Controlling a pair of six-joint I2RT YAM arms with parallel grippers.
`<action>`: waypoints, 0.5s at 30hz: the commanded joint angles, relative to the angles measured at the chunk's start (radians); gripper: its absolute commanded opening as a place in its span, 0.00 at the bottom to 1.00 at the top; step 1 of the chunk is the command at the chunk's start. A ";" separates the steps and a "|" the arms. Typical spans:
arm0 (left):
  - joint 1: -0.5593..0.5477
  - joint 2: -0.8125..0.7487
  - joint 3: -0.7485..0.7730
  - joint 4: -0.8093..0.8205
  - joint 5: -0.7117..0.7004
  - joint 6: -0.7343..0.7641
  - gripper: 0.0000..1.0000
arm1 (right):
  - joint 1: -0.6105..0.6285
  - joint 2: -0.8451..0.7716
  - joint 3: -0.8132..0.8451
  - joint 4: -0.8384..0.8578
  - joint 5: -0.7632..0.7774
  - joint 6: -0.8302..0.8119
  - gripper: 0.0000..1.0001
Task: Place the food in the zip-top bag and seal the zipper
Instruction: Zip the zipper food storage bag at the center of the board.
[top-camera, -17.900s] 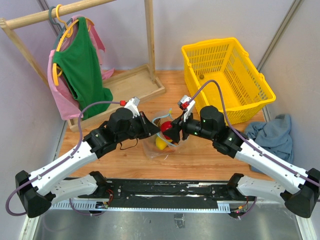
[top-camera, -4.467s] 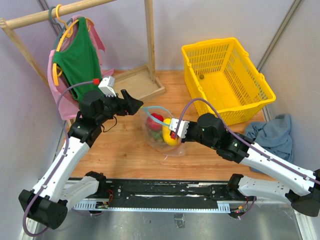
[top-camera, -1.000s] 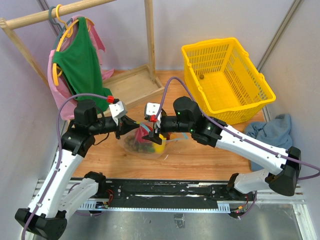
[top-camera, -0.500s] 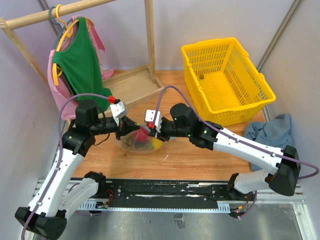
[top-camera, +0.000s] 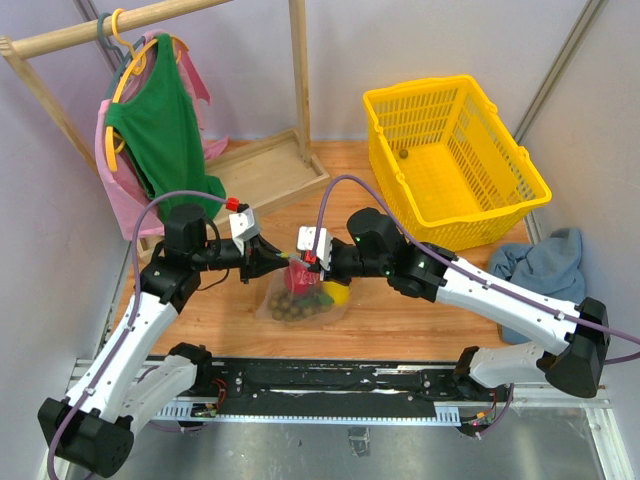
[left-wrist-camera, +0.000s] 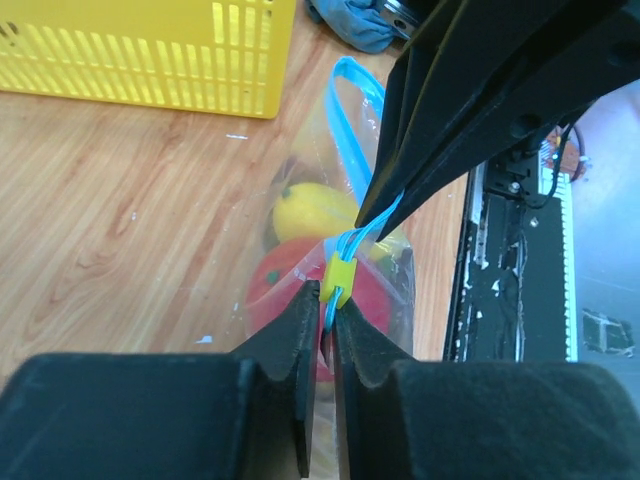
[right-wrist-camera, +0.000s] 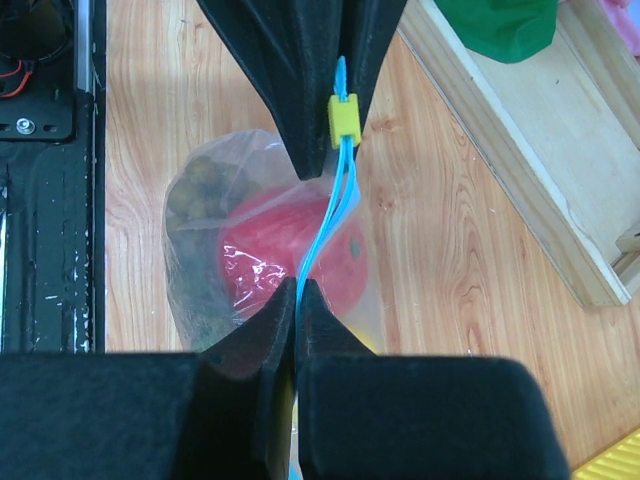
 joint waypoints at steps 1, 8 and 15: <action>-0.004 0.038 -0.006 0.074 0.065 -0.032 0.10 | -0.014 -0.029 0.022 0.026 -0.017 0.009 0.01; -0.004 0.033 -0.011 0.052 0.085 -0.015 0.00 | -0.030 -0.032 0.007 0.080 -0.033 0.013 0.18; -0.003 0.023 0.017 0.004 0.070 -0.001 0.00 | -0.030 0.023 0.062 0.124 -0.146 -0.019 0.35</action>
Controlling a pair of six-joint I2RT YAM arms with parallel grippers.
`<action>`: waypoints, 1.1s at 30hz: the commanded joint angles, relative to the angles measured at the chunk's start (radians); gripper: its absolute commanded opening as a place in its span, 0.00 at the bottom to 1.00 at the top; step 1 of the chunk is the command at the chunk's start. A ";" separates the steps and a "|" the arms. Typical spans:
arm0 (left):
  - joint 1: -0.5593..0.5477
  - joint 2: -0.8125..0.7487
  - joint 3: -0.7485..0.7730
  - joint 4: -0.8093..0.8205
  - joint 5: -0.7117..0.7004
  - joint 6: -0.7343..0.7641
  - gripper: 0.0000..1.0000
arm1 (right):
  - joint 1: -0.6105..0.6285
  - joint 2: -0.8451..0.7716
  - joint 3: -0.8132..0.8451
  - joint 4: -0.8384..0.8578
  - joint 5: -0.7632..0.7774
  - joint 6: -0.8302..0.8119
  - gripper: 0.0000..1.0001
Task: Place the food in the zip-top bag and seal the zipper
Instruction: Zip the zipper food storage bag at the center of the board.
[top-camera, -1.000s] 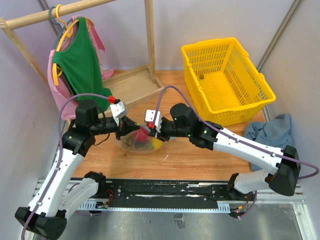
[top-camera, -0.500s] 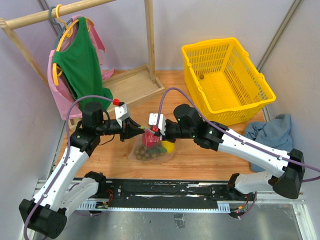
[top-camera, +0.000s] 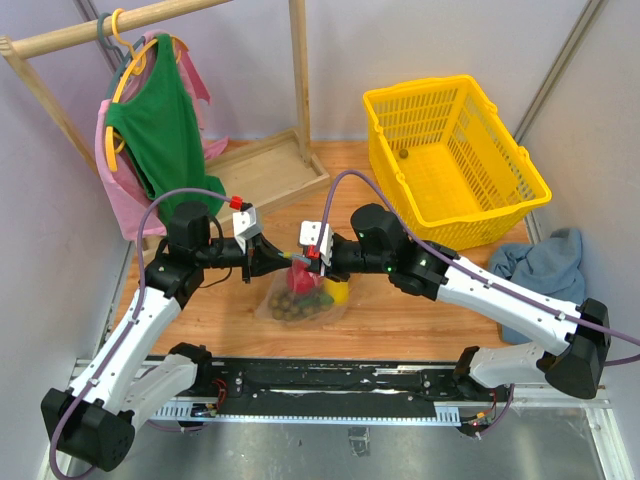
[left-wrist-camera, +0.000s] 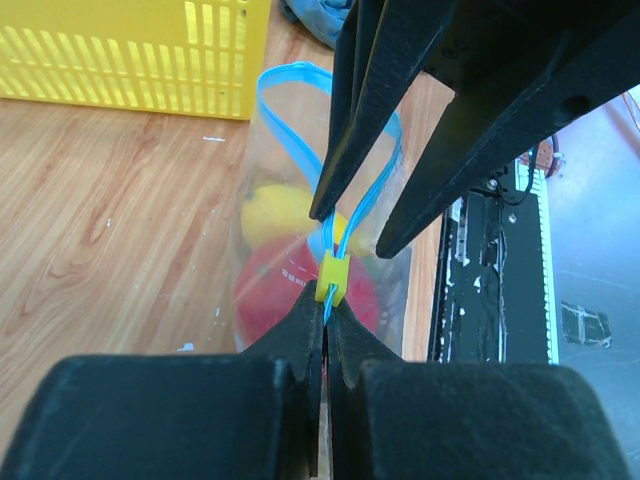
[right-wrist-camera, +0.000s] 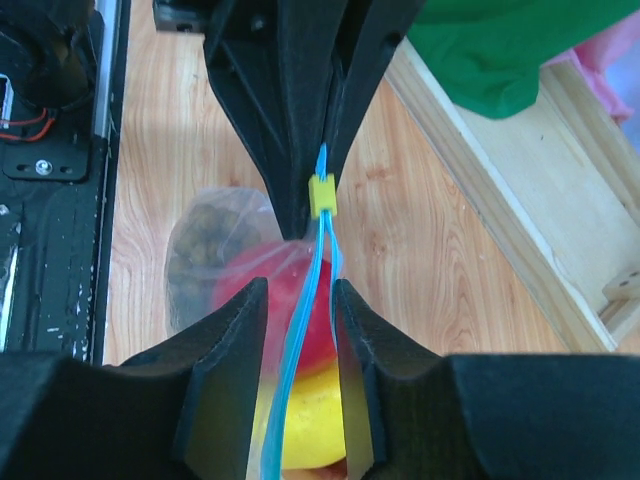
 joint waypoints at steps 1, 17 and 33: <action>-0.003 -0.017 0.028 -0.031 0.001 0.021 0.00 | -0.010 0.028 0.062 0.071 -0.088 -0.023 0.35; -0.003 -0.039 0.020 -0.043 0.001 0.051 0.00 | -0.009 0.114 0.137 0.093 -0.153 -0.019 0.31; -0.003 -0.106 -0.027 0.003 -0.043 0.040 0.00 | -0.029 0.061 0.075 0.012 -0.105 -0.036 0.01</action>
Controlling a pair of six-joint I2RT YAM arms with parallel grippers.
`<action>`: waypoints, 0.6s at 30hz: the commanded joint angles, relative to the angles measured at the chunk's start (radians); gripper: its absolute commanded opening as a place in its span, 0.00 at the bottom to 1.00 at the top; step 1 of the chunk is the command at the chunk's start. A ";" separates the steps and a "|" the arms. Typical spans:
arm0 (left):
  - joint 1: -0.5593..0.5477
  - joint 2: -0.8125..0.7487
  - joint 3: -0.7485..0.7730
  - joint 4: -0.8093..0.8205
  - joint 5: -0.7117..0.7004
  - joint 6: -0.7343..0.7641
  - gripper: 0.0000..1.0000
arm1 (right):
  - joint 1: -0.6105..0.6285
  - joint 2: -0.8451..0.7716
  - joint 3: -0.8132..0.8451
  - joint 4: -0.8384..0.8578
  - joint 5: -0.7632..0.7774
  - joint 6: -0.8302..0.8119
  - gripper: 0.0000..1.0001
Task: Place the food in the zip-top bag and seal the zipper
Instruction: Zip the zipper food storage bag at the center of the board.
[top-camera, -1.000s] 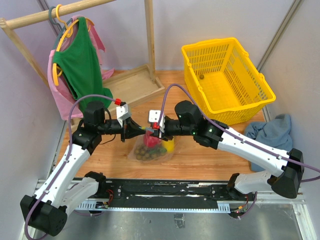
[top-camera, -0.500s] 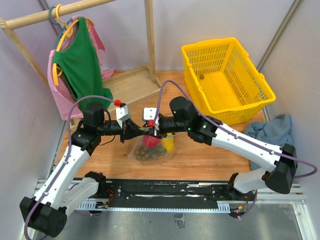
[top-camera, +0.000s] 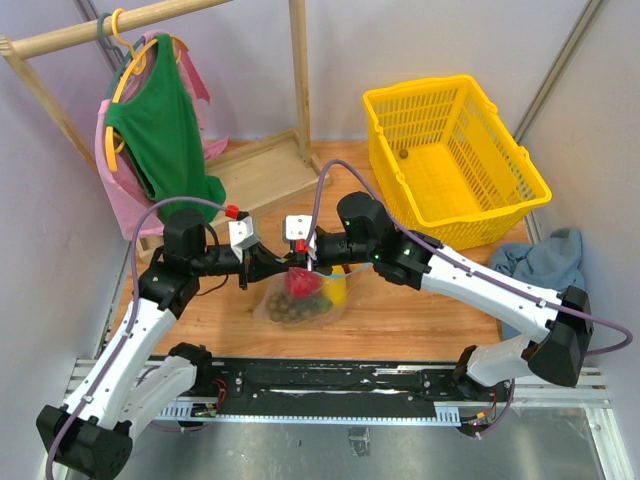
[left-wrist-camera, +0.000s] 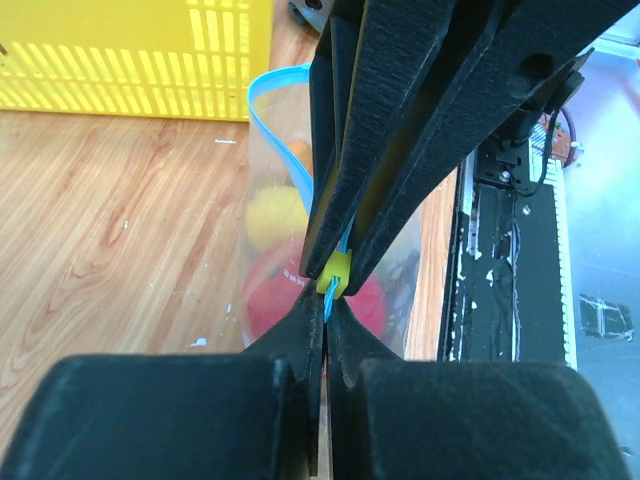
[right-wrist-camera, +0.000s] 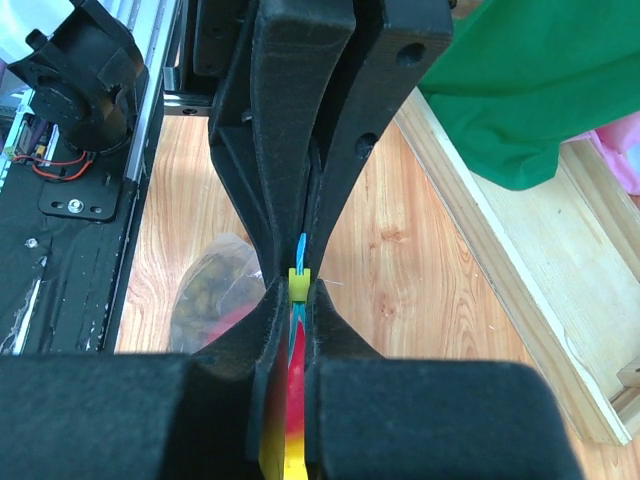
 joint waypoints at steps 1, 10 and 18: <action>-0.001 -0.037 -0.015 0.054 -0.012 -0.007 0.00 | -0.025 -0.048 -0.029 -0.059 0.028 -0.020 0.01; -0.001 -0.079 -0.046 0.124 -0.085 -0.063 0.00 | -0.067 -0.089 -0.076 -0.110 0.081 0.014 0.01; -0.001 -0.090 -0.064 0.177 -0.214 -0.137 0.00 | -0.089 -0.137 -0.123 -0.134 0.132 0.025 0.01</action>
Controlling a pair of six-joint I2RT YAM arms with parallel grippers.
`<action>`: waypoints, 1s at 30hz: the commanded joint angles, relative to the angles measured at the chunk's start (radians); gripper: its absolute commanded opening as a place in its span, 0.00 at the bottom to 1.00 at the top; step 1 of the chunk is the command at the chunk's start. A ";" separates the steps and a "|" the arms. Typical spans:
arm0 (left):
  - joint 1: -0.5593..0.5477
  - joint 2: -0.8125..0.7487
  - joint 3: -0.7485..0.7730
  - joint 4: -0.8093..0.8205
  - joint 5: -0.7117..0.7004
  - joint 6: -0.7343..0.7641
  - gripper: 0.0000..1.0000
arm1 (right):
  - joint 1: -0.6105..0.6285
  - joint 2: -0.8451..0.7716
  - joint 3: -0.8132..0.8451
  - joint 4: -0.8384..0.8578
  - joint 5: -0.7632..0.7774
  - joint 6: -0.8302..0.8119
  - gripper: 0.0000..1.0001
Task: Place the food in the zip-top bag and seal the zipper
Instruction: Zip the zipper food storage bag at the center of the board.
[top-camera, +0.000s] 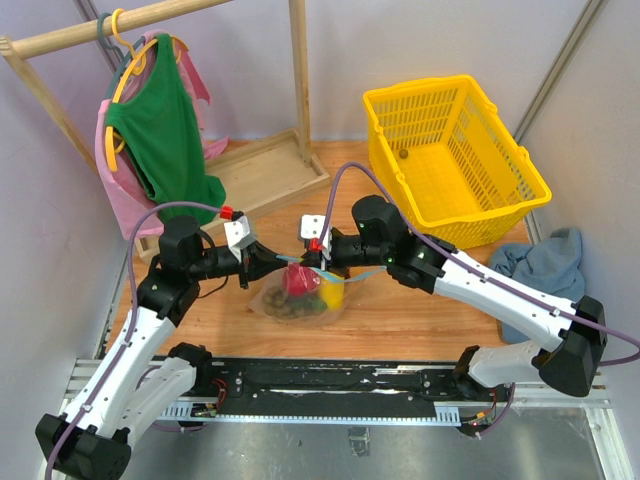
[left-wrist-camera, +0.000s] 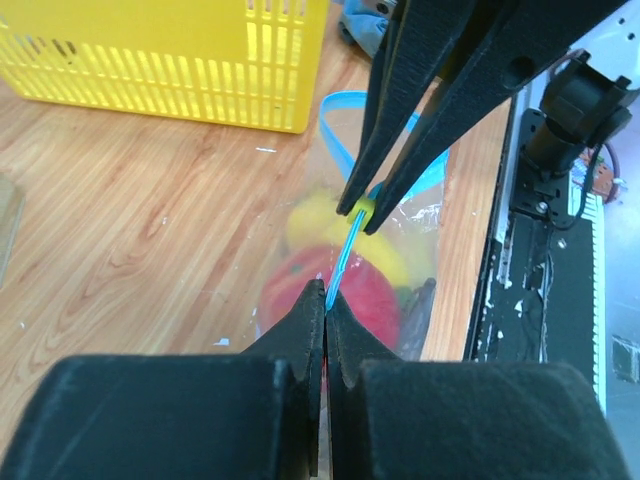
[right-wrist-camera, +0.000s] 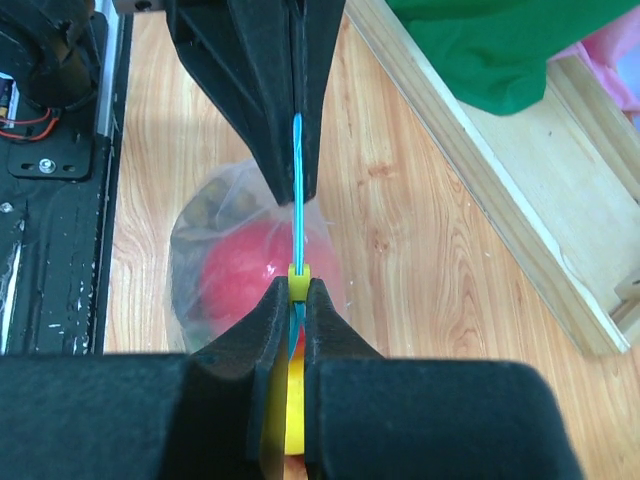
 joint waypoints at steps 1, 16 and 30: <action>0.005 -0.032 -0.009 0.069 -0.132 -0.051 0.00 | -0.047 -0.058 -0.039 -0.091 0.093 0.014 0.01; 0.005 -0.086 -0.050 0.121 -0.423 -0.142 0.00 | -0.122 -0.155 -0.103 -0.190 0.227 0.043 0.01; 0.005 -0.115 -0.064 0.132 -0.687 -0.295 0.00 | -0.173 -0.186 -0.100 -0.248 0.356 -0.005 0.01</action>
